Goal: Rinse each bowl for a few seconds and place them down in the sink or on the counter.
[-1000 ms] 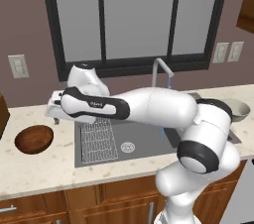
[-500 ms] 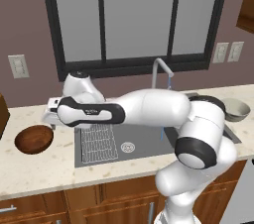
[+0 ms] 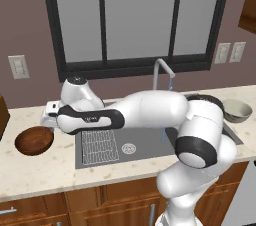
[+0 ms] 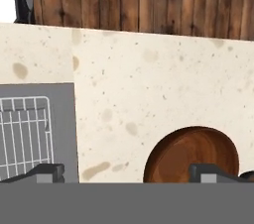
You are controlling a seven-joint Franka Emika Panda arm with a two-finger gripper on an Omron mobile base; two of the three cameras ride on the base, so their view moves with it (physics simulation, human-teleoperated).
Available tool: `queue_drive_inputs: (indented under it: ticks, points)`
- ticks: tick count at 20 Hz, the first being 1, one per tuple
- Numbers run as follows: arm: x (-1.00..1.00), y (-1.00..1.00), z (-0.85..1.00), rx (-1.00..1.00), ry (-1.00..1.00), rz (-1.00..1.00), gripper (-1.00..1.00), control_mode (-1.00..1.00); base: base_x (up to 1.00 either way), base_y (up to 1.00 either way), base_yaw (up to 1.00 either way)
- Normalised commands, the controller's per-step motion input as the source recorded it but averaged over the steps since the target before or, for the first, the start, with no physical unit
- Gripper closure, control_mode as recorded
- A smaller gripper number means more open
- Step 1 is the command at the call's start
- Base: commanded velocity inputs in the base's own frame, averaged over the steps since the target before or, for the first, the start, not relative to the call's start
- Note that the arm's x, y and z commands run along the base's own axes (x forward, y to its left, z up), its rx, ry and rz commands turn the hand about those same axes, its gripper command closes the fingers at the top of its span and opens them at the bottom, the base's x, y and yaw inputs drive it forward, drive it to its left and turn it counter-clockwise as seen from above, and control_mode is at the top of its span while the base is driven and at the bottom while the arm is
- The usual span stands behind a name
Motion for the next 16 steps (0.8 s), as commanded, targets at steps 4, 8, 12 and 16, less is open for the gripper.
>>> queue_drive_inputs:
  ticks: [4, 8, 12, 16]
  points:
    - [0.09, 0.0, -0.08, 0.0, -0.02, 0.0, -1.0, -1.0, 0.0, 0.0, 0.0]
    - [0.03, 0.01, -0.13, 0.0, 0.0, -0.01, -1.0, -1.0, 0.0, 0.0, 0.0]
    - [0.03, 0.13, -0.17, 0.0, 0.0, -0.01, -1.0, -1.0, 0.0, 0.0, 0.0]
    - [0.04, 0.19, -0.14, 0.0, -0.01, -0.01, -1.0, -1.0, 0.0, 0.0, 0.0]
